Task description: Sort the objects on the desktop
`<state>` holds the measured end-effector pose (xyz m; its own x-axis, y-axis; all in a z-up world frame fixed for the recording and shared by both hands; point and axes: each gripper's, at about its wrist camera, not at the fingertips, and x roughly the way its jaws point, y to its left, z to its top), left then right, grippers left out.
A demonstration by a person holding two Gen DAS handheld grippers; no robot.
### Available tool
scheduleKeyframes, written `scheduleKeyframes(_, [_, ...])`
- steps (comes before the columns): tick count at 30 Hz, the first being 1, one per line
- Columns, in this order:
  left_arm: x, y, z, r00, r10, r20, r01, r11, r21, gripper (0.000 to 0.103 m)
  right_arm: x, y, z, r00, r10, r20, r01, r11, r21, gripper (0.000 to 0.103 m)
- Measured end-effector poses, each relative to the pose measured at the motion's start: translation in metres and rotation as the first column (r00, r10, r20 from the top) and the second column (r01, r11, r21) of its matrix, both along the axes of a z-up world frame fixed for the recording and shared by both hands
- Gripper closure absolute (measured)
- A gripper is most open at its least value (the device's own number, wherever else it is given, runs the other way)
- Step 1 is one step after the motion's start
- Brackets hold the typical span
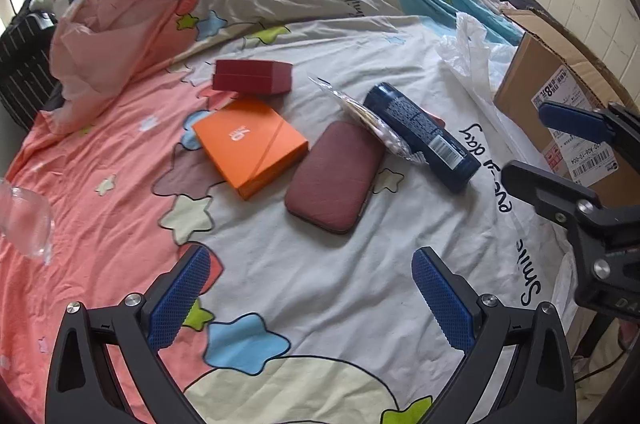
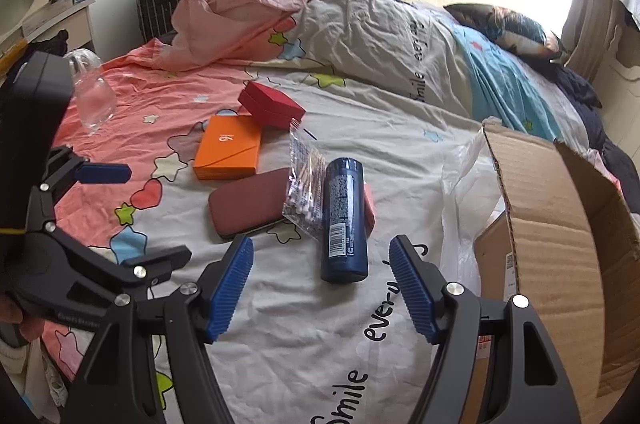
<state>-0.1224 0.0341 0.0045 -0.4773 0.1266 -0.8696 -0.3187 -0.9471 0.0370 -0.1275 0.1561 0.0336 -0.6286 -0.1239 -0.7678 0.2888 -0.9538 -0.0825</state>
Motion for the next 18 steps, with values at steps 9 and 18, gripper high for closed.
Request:
scheduleKeyframes(9, [-0.02, 0.018, -0.025, 0.999, -0.038, 0.019, 0.038, 0.998, -0.044, 0.0, -0.021, 0.001, -0.02, 0.999, -0.022, 0.039, 0.022, 1.0, 0.013, 0.036])
scheduleKeyframes(18, [-0.031, 0.017, -0.034, 0.999, -0.05, 0.021, 0.051, 0.998, -0.048, 0.0, -0.032, -0.001, -0.038, 0.997, -0.04, 0.064, 0.037, 0.999, 0.037, 0.036])
